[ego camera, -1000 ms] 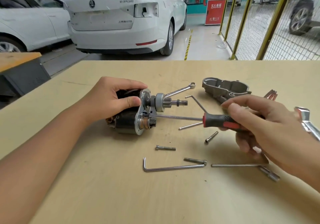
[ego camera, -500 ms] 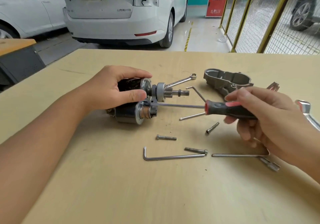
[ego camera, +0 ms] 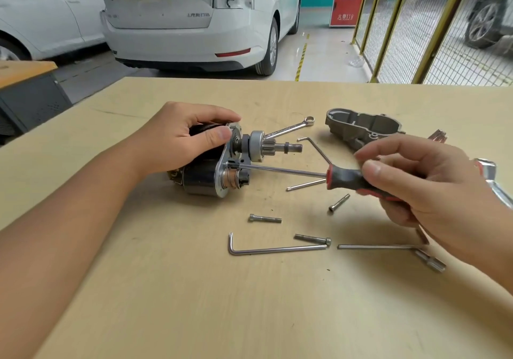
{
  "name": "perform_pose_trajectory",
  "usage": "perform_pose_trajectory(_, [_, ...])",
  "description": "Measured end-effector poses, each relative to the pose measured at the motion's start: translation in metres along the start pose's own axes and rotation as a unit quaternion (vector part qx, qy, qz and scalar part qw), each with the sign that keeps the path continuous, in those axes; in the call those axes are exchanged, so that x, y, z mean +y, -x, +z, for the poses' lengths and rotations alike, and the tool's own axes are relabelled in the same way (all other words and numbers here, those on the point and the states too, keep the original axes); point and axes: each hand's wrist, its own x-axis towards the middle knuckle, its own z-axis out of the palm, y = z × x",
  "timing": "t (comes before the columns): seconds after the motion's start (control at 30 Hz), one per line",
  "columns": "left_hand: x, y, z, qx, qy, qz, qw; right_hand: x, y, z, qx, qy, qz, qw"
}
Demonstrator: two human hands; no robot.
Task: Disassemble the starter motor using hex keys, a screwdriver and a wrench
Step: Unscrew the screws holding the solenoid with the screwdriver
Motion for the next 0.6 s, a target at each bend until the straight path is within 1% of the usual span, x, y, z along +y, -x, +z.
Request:
perform_pose_trajectory(0.1, [0.000, 0.000, 0.000, -0.002, -0.003, 0.000, 1.000, -0.005, 0.002, 0.000, 0.002, 0.002, -0.018, 1.000])
perform_pose_trajectory(0.27, [0.000, -0.001, 0.000, -0.003, -0.010, -0.004, 1.000, -0.005, 0.002, 0.005, 0.003, -0.047, 0.045, 0.998])
perform_pose_trajectory(0.33, [0.001, -0.001, 0.000, -0.003, -0.009, -0.007, 1.000, -0.005, 0.000, 0.003, 0.008, -0.042, 0.069, 0.997])
perform_pose_trajectory(0.5, [0.001, -0.001, -0.001, -0.007, -0.008, -0.010, 1.000, -0.006, -0.002, -0.005, -0.017, -0.083, 0.031, 0.996])
perform_pose_trajectory(0.6, [0.001, -0.001, 0.000, -0.005, -0.004, -0.011, 1.000, -0.005, -0.001, -0.003, -0.006, -0.107, 0.045, 0.993])
